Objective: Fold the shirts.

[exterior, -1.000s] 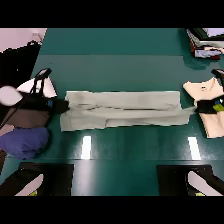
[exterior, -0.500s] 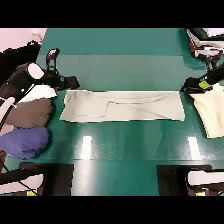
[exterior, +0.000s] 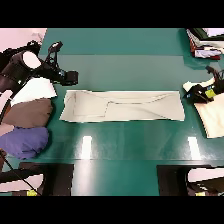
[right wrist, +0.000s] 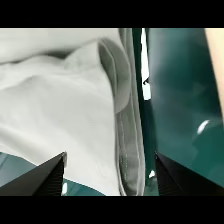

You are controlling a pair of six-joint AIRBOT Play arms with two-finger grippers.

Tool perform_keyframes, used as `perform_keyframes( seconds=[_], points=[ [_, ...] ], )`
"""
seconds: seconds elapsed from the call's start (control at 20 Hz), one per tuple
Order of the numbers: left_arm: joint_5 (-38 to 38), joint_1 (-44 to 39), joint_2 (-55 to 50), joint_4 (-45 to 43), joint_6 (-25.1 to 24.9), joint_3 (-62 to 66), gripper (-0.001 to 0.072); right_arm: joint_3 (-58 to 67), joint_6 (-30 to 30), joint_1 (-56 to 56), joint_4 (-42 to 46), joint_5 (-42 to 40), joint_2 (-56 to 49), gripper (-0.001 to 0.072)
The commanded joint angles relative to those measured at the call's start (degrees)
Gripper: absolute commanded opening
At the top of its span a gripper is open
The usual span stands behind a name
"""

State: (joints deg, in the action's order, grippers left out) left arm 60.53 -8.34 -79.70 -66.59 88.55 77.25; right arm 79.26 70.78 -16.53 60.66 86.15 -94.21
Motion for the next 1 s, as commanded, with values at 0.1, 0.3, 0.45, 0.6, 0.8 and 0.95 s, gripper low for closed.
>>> perform_keyframes(
  seconds=[0.1,0.3,0.45,0.6,0.8,0.95],
  points=[
    [0.37,-0.15,-0.07,5.6,-0.7,0.52,0.0033,-7.63,-5.75,-1.36,-8.17,-1.22,-4.15,0.0576],
    [3.74,-0.15,-0.13,5.62,-0.74,0.52,0.0032,-7.72,-7.48,2.93,-9.09,-3.82,-6.29,0.0425],
    [3.48,-2.16,-1.14,5.77,-0.7,0.46,0.0024,-5.86,-8.11,4.74,-9.25,-3.45,-6.23,0.0017],
    [-0.7,-7.78,-4.81,5.79,-0.72,0.57,0.0024,-2.32,-8.15,6.05,-11.06,0.35,-3.63,0.0017],
    [-5.33,-14.97,-14.38,9.55,-0.68,5.01,0.0024,5.92,-2.19,10.12,-14.82,3.15,2.86,0.0017],
    [-5.46,-19.1,-22.32,13.03,-0.7,10.82,0.0024,12.92,1.6,14.99,-19.76,2.62,6.34,0.0016]
  ],
)
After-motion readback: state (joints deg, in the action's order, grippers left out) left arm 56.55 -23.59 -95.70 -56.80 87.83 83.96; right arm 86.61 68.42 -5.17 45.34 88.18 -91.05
